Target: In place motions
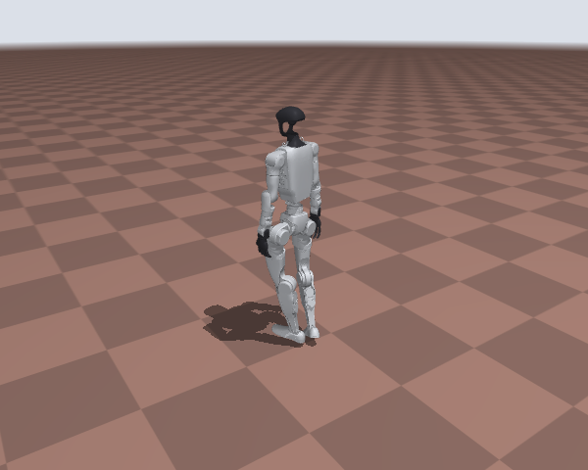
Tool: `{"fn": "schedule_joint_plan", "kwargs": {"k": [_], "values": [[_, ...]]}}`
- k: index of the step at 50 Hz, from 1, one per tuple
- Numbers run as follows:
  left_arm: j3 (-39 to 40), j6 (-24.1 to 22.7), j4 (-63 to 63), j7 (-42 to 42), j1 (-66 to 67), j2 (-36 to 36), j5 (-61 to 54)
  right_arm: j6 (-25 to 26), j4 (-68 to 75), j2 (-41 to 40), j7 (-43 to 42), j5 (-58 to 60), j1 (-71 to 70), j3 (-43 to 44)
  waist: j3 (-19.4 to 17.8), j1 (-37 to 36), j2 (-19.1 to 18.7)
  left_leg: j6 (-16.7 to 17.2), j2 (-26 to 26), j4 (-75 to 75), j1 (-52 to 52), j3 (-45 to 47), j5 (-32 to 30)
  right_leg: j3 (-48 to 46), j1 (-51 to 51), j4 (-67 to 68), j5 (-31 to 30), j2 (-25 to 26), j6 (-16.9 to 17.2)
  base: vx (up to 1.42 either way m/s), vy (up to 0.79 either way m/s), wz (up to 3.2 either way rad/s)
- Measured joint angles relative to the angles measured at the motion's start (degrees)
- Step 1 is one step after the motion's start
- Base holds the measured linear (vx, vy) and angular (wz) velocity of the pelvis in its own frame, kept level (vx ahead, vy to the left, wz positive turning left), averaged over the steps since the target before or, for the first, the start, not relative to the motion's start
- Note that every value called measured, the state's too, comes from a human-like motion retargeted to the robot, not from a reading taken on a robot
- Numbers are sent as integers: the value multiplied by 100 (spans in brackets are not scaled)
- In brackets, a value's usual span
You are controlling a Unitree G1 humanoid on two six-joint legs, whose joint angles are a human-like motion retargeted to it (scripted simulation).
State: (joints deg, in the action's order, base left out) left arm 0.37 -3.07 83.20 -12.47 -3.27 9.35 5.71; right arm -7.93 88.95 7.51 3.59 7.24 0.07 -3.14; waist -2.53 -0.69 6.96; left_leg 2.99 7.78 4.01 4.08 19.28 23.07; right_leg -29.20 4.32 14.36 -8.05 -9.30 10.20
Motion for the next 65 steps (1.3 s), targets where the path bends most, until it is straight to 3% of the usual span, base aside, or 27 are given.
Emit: {"fn": "schedule_joint_plan", "kwargs": {"k": [3,7,11,17,24,30,33,35,38,40,42,45,47,50,55,59,65], "values": [[67,-75,-467,38,-366,-94,-344,126,-55,170,60,362,138,36,-241,119,-200,16,-249,25,28,175,87,144,-634,1233,-869,-9,-130,-16,17,-58],[187,-43,-1123,164,-936,-73,-682,179,-63,488,114,885,286,-51,-524,743,-556,-77,-582,47,48,283,142,144,-1619,3175,-548,-125,-328,-16,22,-5],[276,-32,-1736,241,-1460,-40,-545,249,128,672,151,890,490,166,-758,1234,-683,-201,-715,133,-20,182,131,355,-2635,4679,-229,-240,-325,-12,12,29],[1,-219,-2468,369,-1721,-18,-813,379,485,762,132,415,1001,739,-606,1283,-730,-333,-732,123,-122,340,84,473,-3586,5592,-106,-264,-452,7,0,-7],[-51,-316,-2572,475,-1618,-5,-845,474,454,765,135,200,1078,907,-577,1161,-646,-201,-638,70,39,527,110,636,-2714,4443,-371,22,-247,1,-2,-33],[-76,-224,-2083,380,-1116,-141,-734,520,150,608,188,302,940,694,-276,830,-551,-62,-452,-63,83,680,98,1244,-1316,2159,-713,669,346,6,-7,-36],[-101,-185,-1714,265,-753,-262,-723,477,2,508,139,350,834,547,-57,654,-408,-43,-210,-103,34,702,88,1538,-681,879,-909,664,441,8,-11,-18],[-79,-122,-1453,188,-488,-319,-661,462,-71,439,96,362,715,425,48,572,-321,-27,-64,-97,11,690,81,1585,-291,111,-255,558,456,7,-11,-11],[138,59,-969,144,-80,-338,-378,482,-64,318,60,294,407,115,121,421,-244,89,-1,-28,55,713,50,1187,85,-553,625,434,49,7,-11,-28],[308,172,-612,138,253,-334,-156,510,16,243,51,199,130,-208,149,293,-251,229,-83,103,89,811,1,1162,148,-782,835,460,-173,8,-21,-43],[359,285,-253,154,616,-295,-91,530,29,162,5,176,-154,-509,146,149,-237,418,-179,391,64,919,-130,1311,168,-879,844,473,-152,5,-19,-51],[542,428,231,167,1121,-238,-71,548,-131,5,-137,151,-656,-942,-30,64,-198,706,-462,1281,-135,1122,-836,1357,194,-876,863,363,-182,-6,-16,-42],[757,512,430,166,1432,-233,-3,565,-298,-156,-192,-37,-1080,-1167,-215,73,-25,887,-817,2525,-575,1243,-1816,1518,244,-875,894,217,-211,-16,-16,-18],[855,541,578,226,1882,-200,118,462,-676,-365,-347,-426,-1700,-1136,-538,-164,31,546,-1327,4628,-1701,874,-2991,1565,308,-879,921,92,-223,-18,-21,-21],[855,603,860,191,2326,-164,572,120,-1586,-428,-1148,-699,-2503,-861,-1052,-1173,47,336,-1684,7319,-3593,403,-2419,1720,291,-799,844,-14,-462,-14,-7,-55],[1001,506,982,43,2646,-170,708,4,-2143,-418,-966,-712,-3041,-731,-1321,-1812,129,77,-2089,8561,-4766,494,-1915,1864,215,-730,836,-156,-633,-8,-4,-59],[1277,602,1272,58,2839,-156,586,-70,-2637,-440,-877,-393,-3358,-707,-1334,-2148,226,89,-2374,8981,-5177,802,-1608,1943,113,-580,872,-226,-719,3,-1,-12]]}}
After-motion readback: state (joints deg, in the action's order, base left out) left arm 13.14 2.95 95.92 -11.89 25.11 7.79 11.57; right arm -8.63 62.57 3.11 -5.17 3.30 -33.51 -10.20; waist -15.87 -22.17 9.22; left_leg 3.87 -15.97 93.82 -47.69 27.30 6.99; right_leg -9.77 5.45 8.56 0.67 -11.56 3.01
